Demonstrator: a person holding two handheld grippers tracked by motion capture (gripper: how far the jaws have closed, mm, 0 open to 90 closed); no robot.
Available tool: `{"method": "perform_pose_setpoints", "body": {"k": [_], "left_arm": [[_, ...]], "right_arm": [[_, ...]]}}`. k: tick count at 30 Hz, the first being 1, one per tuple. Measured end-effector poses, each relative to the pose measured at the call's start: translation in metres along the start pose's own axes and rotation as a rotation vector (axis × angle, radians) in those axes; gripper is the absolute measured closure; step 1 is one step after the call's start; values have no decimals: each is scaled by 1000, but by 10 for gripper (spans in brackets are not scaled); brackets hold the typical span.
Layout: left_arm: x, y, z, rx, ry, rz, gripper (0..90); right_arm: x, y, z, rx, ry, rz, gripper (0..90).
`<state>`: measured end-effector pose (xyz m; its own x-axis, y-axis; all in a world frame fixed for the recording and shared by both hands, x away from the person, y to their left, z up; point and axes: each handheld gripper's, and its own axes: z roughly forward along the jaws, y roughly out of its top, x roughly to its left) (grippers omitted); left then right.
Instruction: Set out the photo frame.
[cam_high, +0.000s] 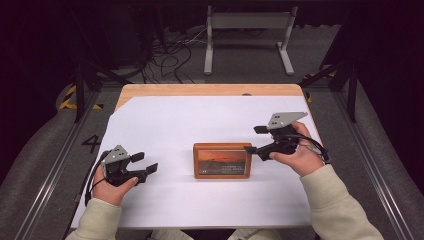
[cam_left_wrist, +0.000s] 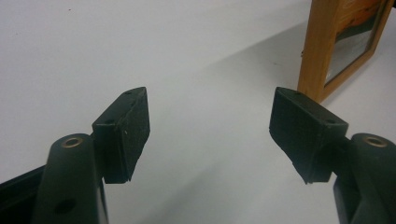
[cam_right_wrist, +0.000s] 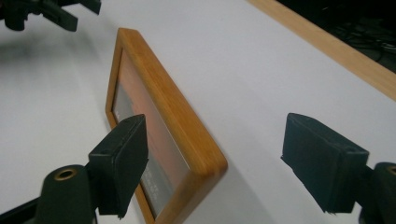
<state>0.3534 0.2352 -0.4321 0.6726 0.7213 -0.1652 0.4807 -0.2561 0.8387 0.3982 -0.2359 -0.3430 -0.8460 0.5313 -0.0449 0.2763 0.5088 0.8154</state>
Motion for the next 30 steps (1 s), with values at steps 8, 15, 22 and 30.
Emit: {"method": "perform_pose_setpoints", "body": {"k": [8, 15, 22, 30], "left_arm": [[-6, -1, -3, -23, -17, 10, 274], [-8, -3, -9, -58, -31, 10, 262], [-8, -3, -9, -85, -23, 26, 241], [-8, -4, -7, -87, -28, 45, 239]], "right_arm": [[1, -30, -30, -68, -83, 59, 208], [3, -54, -39, -117, -134, 95, 193], [6, -94, -38, -181, -214, 141, 193], [4, -122, -30, -154, -253, 166, 193]]}}
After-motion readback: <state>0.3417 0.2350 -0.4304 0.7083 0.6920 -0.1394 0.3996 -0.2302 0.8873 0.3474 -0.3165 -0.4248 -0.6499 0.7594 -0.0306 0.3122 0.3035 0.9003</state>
